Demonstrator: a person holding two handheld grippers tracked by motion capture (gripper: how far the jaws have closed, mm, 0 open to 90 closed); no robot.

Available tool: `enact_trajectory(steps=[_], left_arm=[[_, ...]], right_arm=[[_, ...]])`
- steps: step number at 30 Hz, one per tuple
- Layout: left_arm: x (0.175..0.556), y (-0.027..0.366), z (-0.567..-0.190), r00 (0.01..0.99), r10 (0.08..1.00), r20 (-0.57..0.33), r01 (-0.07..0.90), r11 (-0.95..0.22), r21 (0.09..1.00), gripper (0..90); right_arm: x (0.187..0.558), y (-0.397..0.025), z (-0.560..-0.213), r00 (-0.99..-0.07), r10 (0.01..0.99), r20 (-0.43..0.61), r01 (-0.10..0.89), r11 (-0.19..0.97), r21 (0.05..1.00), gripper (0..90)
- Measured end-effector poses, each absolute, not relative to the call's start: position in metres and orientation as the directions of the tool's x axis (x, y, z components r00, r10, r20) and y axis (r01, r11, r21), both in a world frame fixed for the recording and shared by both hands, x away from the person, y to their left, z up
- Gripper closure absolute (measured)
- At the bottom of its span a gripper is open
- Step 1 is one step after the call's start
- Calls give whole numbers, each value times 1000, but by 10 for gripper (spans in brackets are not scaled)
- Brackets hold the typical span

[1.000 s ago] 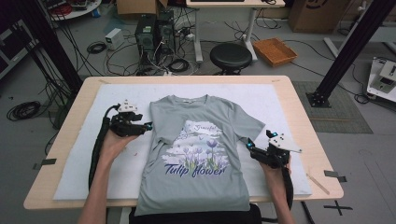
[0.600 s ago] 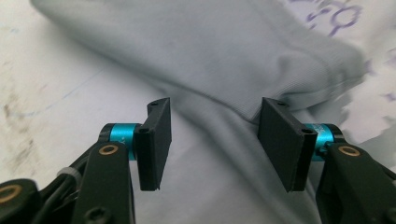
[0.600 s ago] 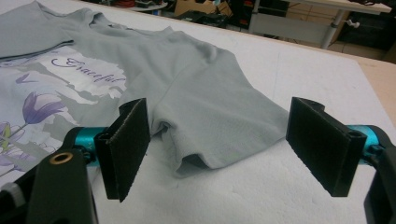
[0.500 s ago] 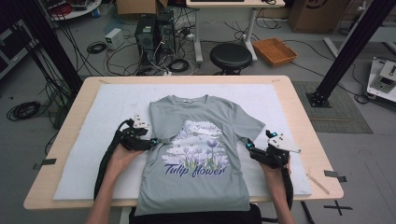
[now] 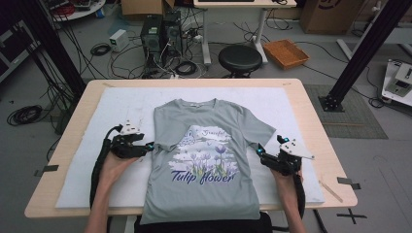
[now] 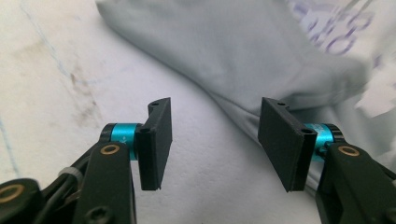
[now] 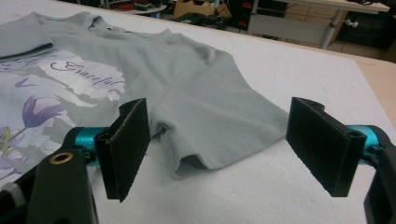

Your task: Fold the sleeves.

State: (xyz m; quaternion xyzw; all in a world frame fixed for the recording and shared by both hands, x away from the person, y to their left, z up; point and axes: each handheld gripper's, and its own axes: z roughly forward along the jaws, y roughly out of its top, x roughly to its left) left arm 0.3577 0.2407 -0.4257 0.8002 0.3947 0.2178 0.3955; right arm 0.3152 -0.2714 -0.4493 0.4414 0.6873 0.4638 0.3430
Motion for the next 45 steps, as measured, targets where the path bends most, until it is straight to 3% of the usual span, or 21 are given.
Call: enact_trajectory(steps=[19,24,31,45], left_arm=[[324,301,-448,518,853,-68,389,-164,906,416],[324,301,-449,499,864,-69,396,-156,905,377],[322,293,-449,460,888,14,384,-213,898,347],[321,296,-449,450,893,-11,379,-180,908,308]], right_arm=[[316,-270,-449,-387,919,-74,294,199,935,239],[316,-269,-449,-393,916,-79,296,207,932,255],[317,-270,-449,-385,920,-71,300,197,933,253],[315,-266,-449,-404,908,-109,288,239,927,224]])
